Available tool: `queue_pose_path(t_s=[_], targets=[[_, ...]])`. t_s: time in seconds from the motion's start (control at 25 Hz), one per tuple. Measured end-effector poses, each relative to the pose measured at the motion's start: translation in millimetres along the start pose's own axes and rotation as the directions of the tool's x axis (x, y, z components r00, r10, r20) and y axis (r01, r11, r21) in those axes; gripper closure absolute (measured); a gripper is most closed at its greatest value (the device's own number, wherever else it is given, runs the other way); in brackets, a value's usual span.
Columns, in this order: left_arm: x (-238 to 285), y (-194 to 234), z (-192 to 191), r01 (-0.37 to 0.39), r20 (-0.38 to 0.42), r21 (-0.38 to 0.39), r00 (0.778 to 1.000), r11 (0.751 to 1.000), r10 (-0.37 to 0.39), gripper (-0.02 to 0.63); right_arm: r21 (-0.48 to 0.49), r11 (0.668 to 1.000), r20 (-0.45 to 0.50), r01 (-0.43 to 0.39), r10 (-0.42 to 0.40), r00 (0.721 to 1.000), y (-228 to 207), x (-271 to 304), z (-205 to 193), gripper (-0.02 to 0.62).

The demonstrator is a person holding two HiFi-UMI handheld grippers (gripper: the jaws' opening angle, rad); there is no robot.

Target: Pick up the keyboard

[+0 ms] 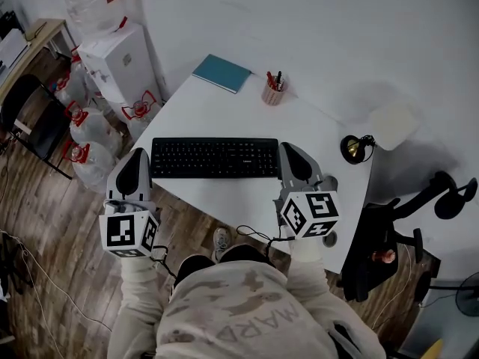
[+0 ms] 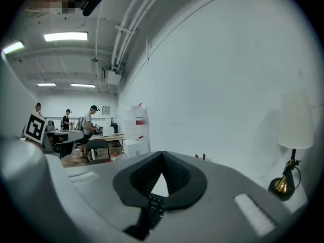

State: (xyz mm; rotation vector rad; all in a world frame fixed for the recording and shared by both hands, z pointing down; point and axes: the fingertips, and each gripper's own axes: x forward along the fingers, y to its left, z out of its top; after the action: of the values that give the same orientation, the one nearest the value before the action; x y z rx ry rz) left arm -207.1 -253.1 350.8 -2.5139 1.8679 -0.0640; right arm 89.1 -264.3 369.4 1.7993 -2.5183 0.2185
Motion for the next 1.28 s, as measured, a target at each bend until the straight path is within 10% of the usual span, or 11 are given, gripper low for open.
queue_pose_path(t_s=[0.56, 1.28], targets=[[51, 21, -103, -0.028, -0.273, -0.077, 0.962, 0.997, 0.006, 0.598, 0.132, 0.990, -0.256, 0.039, -0.004, 0.967, -56, 57, -100, 0.584], [90, 49, -228, -0.054, -0.592, -0.073, 0.806, 0.996, 0.001, 0.408, 0.252, 0.966, -0.472, 0.056, 0.072, 0.879, -93, 87, -200, 0.376]])
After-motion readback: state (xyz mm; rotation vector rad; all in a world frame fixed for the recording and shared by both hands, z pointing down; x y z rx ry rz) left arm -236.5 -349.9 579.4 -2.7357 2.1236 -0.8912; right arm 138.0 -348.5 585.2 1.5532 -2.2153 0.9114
